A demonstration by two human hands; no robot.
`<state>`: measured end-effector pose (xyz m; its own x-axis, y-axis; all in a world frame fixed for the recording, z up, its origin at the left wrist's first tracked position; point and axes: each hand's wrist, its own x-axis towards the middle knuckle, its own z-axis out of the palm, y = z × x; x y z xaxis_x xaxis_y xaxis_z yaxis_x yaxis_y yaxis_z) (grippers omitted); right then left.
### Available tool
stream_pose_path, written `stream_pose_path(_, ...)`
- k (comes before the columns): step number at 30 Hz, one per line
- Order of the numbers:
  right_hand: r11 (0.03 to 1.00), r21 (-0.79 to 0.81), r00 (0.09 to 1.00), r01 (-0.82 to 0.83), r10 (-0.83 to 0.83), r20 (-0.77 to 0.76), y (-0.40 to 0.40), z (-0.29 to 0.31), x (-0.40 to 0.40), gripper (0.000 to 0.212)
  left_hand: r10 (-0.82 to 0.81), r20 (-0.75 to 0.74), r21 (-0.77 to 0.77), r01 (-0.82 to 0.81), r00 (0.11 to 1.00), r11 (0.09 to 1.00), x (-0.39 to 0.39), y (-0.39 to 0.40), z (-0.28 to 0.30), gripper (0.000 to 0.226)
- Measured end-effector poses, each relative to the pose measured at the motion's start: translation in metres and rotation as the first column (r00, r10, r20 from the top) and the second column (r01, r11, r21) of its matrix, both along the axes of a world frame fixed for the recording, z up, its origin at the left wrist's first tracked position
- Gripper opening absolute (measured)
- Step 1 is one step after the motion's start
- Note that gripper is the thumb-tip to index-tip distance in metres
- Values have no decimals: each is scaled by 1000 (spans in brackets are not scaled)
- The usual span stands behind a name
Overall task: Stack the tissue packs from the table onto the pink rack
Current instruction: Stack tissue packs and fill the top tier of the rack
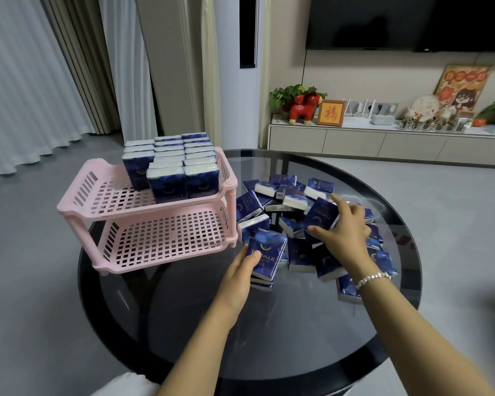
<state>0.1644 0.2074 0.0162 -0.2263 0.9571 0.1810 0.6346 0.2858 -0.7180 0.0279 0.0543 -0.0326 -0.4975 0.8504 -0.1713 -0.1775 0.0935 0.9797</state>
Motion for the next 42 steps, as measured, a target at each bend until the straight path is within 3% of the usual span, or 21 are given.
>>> stream_pose_path(2,999,41,1000,-16,17,-23,-8,-1,-2,75,17,-11,3,-17,1000,1000,-1,-1,-1,33)
stream_pose_path(9,990,127,985,-60,79,-154,-24,-1,2,35,74,-15,41,-73,997,996,-4,-2,-3,31)
stream_pose_path(16,976,-36,885,-212,177,-430,-55,2,3,43,135,-48,60,-132,990,989,-4,-8,1,31)
stream_pose_path(22,878,-340,662,-338,-35,-749,-92,-5,-16,18,173,-109,49,-168,979,985,-4,-18,1,59)
stream_pose_path(26,841,-401,646,-362,-84,-759,-113,-14,-34,16,178,-99,66,-172,979,983,2,-28,4,62)
stream_pose_path(34,863,-327,728,-385,66,-682,-135,-29,-41,31,139,-113,99,-128,984,987,7,-49,10,64)
stream_pose_path(36,817,-346,712,-461,109,-693,-130,-27,-38,25,126,-137,109,-112,983,988,5,-53,10,65)
stream_pose_path(38,689,-403,653,-603,136,-745,-119,-24,-35,24,96,-106,128,-82,990,988,0,-55,11,65)
stream_pose_path(40,469,-432,559,-771,172,-811,-105,-21,-29,60,33,-77,123,-23,996,992,-8,-56,10,83)
stream_pose_path(42,344,-415,512,-843,271,-815,-92,-20,-23,78,-53,-87,103,62,995,993,-14,-58,11,94)
